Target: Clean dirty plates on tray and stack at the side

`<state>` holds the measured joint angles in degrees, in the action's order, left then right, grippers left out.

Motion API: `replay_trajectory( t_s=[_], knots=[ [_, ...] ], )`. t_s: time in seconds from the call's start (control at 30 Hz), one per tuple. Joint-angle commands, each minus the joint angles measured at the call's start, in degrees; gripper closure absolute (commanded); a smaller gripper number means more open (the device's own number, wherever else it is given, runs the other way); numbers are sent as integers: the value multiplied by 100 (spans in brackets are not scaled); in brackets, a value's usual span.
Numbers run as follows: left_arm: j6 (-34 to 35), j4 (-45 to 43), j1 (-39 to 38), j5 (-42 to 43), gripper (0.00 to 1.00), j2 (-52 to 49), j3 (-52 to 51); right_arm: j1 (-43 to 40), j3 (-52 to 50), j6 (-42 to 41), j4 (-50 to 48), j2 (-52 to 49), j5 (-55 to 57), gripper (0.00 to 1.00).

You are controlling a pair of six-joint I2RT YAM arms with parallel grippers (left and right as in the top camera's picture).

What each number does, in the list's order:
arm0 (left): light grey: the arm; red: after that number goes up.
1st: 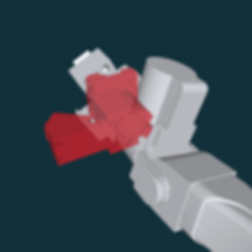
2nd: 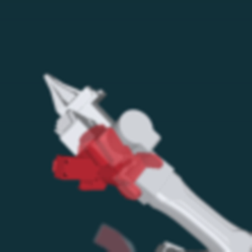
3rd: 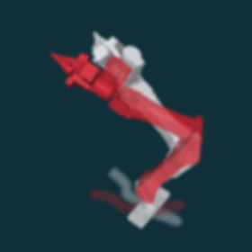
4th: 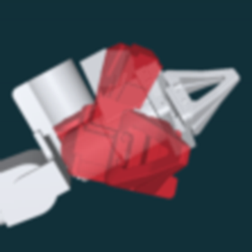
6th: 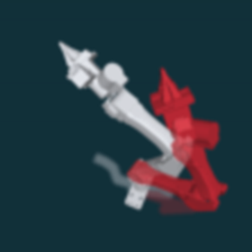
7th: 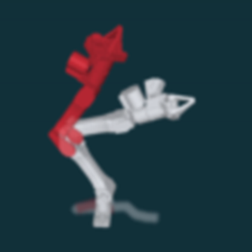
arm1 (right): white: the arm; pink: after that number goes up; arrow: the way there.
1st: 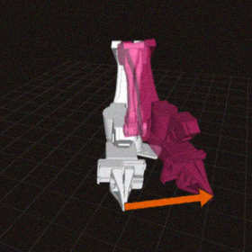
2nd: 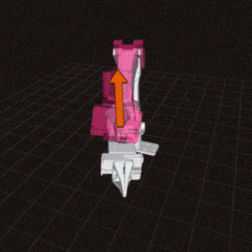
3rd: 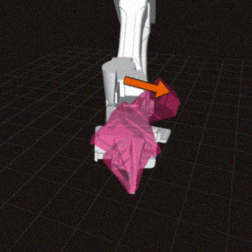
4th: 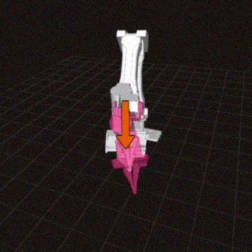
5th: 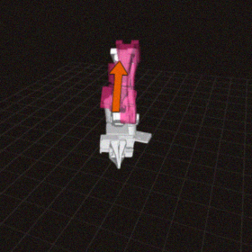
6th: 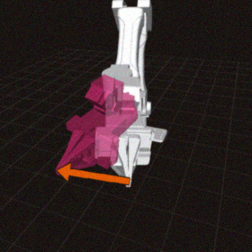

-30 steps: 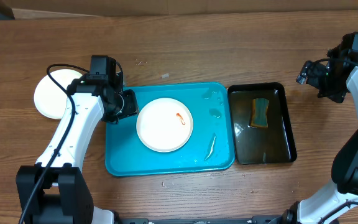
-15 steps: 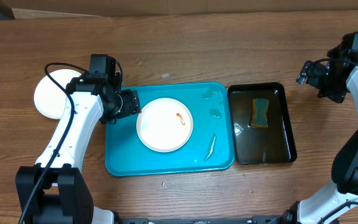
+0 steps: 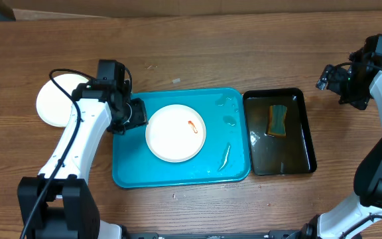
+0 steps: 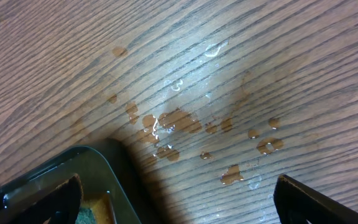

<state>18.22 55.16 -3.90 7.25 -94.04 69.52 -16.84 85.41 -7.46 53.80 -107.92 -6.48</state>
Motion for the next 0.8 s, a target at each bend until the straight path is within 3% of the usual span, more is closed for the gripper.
replay_trajectory(
  t_s=[0.0,0.2,0.33,0.43,0.6,0.7,0.77],
  knots=[
    [24,26,-114,-13,42,-4,-157,-26,81,-4,-22,138,28,0],
    [22,46,-195,-13,35,-4,-190,-22,81,-11,-420,138,-472,0],
    [24,-22,-192,-15,24,-4,-190,-22,83,-369,240,140,-2918,0],
    [24,-63,-192,-13,16,-4,-190,4,68,-398,675,138,-3807,4],
    [22,-63,-192,-15,0,-4,-190,402,66,-105,1386,144,-3475,26],
    [22,-63,-192,-17,0,-4,-190,776,55,-120,1679,144,-2566,42],
    [22,-59,-192,-17,0,-4,-190,1036,37,-269,1825,144,-1871,44]
  ],
)
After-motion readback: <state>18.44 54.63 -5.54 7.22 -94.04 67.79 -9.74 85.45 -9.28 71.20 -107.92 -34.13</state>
